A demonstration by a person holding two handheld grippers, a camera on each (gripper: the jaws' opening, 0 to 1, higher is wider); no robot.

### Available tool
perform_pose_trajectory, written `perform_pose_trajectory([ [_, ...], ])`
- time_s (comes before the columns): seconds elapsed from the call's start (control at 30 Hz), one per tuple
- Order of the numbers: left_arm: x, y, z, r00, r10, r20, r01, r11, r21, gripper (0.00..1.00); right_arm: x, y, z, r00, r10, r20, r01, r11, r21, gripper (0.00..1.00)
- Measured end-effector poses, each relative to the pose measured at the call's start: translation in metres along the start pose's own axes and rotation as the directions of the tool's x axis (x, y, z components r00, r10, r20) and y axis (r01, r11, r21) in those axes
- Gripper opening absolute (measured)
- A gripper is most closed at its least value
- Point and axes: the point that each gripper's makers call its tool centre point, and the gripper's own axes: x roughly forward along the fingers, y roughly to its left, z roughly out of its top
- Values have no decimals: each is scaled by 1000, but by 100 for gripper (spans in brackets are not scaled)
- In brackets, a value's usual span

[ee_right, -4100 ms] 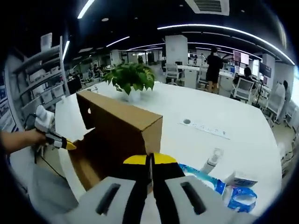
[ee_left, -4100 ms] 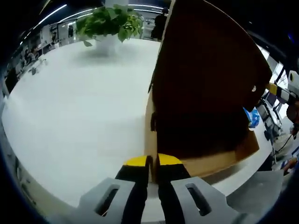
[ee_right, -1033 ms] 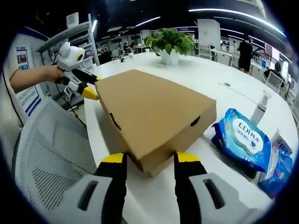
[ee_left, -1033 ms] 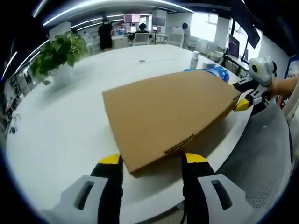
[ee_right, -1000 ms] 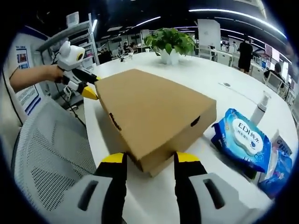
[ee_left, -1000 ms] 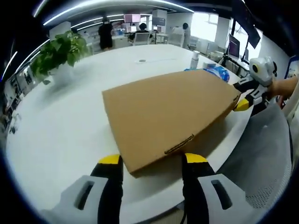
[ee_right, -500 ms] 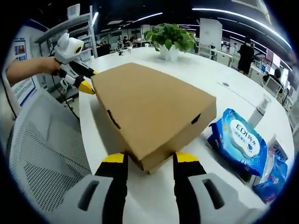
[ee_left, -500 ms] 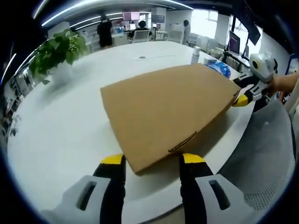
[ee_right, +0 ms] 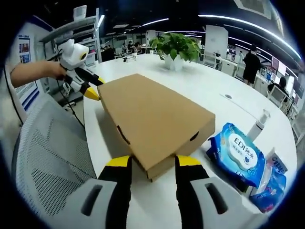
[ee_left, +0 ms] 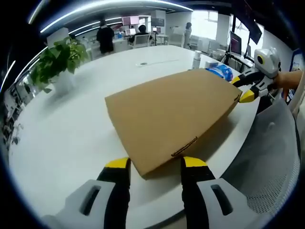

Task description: Operate the shoe box by opening the lid, removing the specified soft item, and placing it in the target area until the item is outside and the box remains undamaged.

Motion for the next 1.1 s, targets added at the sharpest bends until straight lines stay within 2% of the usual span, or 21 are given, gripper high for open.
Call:
perform_pose_trajectory([
  [0.2, 2, 1, 0, 1000, 0, -2, 0, 1000, -15, 40, 3, -2, -1, 1000, -2, -2, 2, 1000, 5, 33],
  [0.43, 8, 8, 7, 1000, 6, -3, -6, 1000, -20, 40, 10, -13, 4, 1000, -5, -3, 5, 1000, 3, 33],
  [1.1, 43, 40, 43, 1000, -4, 8, 4, 1000, -12, 41, 37, -57, 23, 999, -35, -2, 35, 999, 10, 33],
])
